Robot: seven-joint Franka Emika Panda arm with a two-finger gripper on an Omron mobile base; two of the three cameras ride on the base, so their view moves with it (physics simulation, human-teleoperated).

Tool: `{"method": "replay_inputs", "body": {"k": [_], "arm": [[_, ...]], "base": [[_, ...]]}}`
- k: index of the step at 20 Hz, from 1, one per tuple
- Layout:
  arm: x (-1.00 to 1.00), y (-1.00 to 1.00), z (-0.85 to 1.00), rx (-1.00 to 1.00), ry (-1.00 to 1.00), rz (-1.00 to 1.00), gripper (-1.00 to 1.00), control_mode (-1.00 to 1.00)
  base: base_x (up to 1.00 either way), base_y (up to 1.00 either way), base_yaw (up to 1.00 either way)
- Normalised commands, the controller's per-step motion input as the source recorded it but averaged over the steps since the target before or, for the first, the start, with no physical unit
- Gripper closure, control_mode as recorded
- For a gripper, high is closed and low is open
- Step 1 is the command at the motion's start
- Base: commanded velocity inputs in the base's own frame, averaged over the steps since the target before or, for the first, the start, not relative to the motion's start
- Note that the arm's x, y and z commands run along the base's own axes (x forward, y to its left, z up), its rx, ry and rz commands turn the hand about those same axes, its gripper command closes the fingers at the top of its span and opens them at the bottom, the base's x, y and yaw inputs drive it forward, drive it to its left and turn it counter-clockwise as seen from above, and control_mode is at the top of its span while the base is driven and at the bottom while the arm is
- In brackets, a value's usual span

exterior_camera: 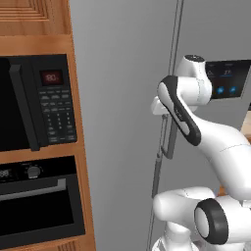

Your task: Open the freezer door, pick up the ice cube tray from the freezer, and place it on the dining counter.

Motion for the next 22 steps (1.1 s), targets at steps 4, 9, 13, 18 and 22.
{"method": "replay_inputs", "body": {"k": [4, 9, 13, 18, 22], "arm": [[-0.42, 0.05, 0.0, 0.0, 0.0, 0.0, -1.0, -1.0], [-0.99, 0.06, -0.08, 0.0, 0.0, 0.0, -1.0, -1.0], [-0.77, 0.02, -0.16, 0.0, 0.0, 0.0, -1.0, -1.0], [-0.28, 0.03, -0.15, 0.0, 0.0, 0.0, -1.0, -1.0], [-0.04, 0.06, -0.12, 0.0, 0.0, 0.0, -1.0, -1.0]], "base": [[0.0, 0.0, 0.0], [0.0, 0.0, 0.0], [0.0, 0.0, 0.0], [0.0, 0.0, 0.0], [0.0, 0.0, 0.0]]}}
